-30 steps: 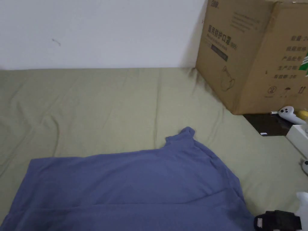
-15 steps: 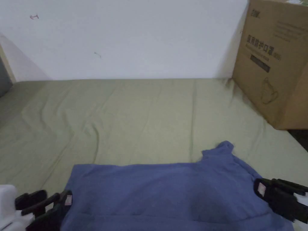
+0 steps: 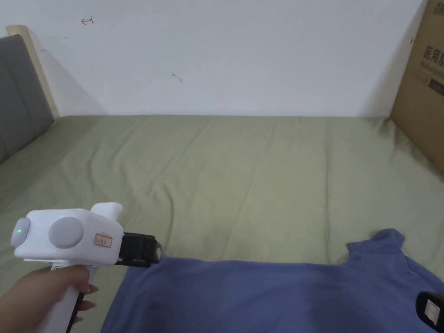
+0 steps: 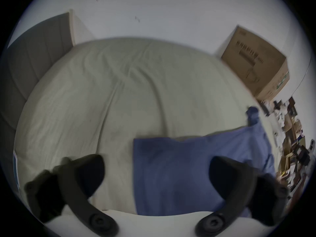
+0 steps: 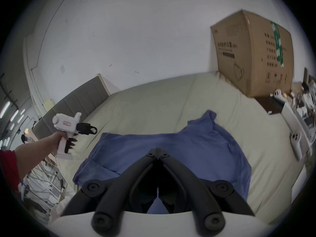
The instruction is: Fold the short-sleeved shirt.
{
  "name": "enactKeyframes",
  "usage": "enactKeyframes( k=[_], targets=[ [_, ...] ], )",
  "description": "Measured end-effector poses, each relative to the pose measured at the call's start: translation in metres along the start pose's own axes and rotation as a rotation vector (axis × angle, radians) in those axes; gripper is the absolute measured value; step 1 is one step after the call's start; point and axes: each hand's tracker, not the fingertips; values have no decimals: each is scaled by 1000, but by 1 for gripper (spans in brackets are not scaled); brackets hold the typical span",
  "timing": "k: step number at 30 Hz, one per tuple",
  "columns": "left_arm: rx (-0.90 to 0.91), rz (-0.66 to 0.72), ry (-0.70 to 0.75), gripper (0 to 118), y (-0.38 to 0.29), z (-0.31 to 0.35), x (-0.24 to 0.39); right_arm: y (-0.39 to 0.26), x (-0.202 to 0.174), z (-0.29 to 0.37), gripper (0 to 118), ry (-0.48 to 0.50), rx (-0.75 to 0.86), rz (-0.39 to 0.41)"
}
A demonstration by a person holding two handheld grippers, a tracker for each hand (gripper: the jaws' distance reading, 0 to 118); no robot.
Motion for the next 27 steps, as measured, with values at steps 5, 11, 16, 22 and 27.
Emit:
enactKeyframes(
  k=[5,11,16,22,27],
  targets=[
    [7,26,75,118,8,-25,19,-14,16,-25,2,-32,-53,-50],
    [-50,-130,115,116,-2,-76,16,-25,24,-34,2,-54,-100,-76],
    [-19,-111,89,18,-10,-42,24,-21,28,-29,2,-52,-90,-95],
    [81,-89,64,6,-12,-9,25,39,55,-27,2,26,76,-157],
    [181,-34,3,6,-19,24,28,116,113,-114,40,50,-282,-214]
  ],
)
